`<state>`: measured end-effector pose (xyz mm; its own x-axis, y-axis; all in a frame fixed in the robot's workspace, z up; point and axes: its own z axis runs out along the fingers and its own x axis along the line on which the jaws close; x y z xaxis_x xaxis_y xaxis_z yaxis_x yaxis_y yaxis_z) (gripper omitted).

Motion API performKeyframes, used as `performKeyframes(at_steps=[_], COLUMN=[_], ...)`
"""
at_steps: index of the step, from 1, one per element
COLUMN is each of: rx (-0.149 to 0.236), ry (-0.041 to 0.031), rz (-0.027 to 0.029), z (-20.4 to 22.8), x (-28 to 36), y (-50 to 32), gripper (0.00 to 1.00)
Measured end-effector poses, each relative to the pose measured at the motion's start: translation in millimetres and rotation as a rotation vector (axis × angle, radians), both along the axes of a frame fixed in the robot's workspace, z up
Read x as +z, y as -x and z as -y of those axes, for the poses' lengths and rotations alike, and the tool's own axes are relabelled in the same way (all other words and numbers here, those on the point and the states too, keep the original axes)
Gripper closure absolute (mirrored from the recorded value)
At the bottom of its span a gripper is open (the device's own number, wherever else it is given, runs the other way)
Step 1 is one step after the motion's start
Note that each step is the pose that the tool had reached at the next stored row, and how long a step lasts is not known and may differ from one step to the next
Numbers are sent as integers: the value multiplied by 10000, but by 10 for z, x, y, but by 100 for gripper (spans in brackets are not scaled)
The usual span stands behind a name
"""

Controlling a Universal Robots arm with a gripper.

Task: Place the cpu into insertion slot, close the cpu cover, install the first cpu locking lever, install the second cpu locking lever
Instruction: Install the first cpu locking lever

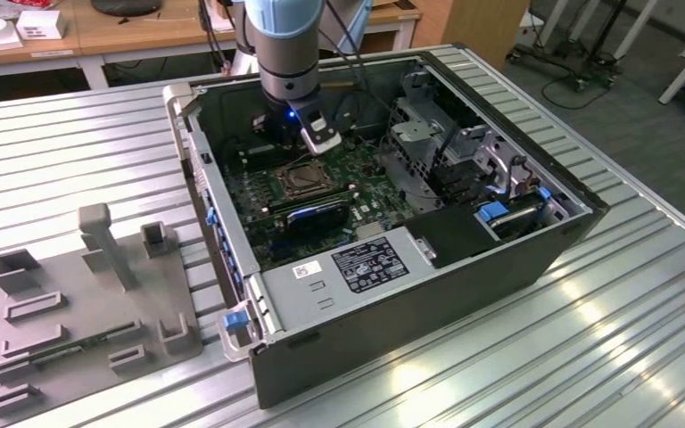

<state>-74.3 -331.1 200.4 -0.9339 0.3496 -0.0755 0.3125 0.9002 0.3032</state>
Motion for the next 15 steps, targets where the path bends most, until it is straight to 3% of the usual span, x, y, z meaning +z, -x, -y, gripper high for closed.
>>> performKeyframes(at_steps=[8,15], rx=[-4,-5], ry=[2,2], rz=[-2,-1], z=[1,6], x=[9,-18], y=[0,0], gripper=[89,89])
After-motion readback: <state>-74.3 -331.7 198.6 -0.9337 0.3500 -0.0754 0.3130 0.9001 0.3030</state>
